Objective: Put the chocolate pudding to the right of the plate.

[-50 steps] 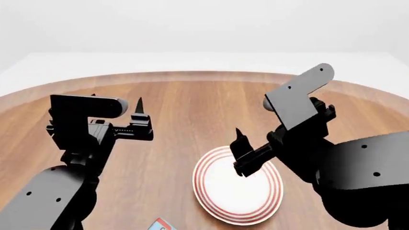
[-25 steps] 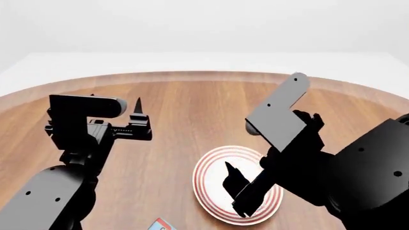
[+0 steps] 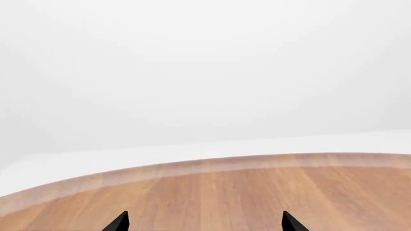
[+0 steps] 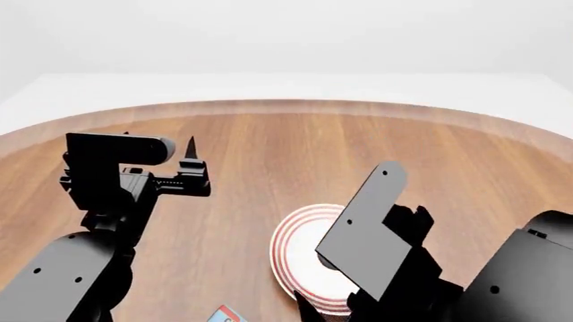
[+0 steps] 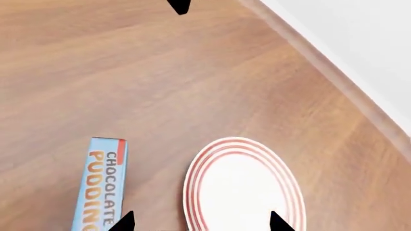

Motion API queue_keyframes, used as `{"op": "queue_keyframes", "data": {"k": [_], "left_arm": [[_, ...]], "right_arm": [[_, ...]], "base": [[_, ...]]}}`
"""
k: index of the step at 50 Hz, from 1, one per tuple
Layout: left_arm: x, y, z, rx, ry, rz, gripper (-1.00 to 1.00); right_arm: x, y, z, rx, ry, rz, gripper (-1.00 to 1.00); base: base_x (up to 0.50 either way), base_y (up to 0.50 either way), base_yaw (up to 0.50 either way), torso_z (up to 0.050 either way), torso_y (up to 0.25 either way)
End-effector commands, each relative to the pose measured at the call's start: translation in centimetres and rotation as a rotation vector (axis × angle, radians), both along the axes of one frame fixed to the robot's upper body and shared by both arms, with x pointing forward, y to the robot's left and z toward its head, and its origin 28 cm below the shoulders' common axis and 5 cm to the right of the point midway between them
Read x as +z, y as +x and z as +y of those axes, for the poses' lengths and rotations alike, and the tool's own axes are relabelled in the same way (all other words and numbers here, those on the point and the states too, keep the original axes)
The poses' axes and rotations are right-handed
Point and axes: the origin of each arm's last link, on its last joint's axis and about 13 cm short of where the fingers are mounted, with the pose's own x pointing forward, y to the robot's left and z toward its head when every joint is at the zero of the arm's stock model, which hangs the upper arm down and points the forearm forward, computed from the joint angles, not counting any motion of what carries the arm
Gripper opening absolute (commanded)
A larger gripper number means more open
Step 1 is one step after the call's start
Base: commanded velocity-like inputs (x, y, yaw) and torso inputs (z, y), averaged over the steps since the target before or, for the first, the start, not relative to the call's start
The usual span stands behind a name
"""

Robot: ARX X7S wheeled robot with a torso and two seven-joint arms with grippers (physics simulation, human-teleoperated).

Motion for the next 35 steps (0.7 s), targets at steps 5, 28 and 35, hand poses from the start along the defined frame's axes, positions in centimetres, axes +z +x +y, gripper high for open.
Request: {"op": "queue_keyframes", "data": {"k": [5,28,35], "left_arm": [[-0.1,0.0,0.1,0.002,0.0,0.002,1.0],[-0.1,0.1,0.3,0.008,-0.005,0.001,1.0],[-0.1,0.2,0.3,0.009,-0.009,0.0,1.0]], "right_arm": [[0.2,-1.5,1.1,0.066,0.08,0.026,1.0],[-2.3,-0.8,2.4,0.132,0.111,0.152,1.0],[-3.8,-0.8,2.6,0.142,0.095,0.201,1.0]], "base": [[0.0,0.0,0.0,0.0,0.0],[0.0,0.0,0.0,0.0,0.0],[0.0,0.0,0.0,0.0,0.0]]}}
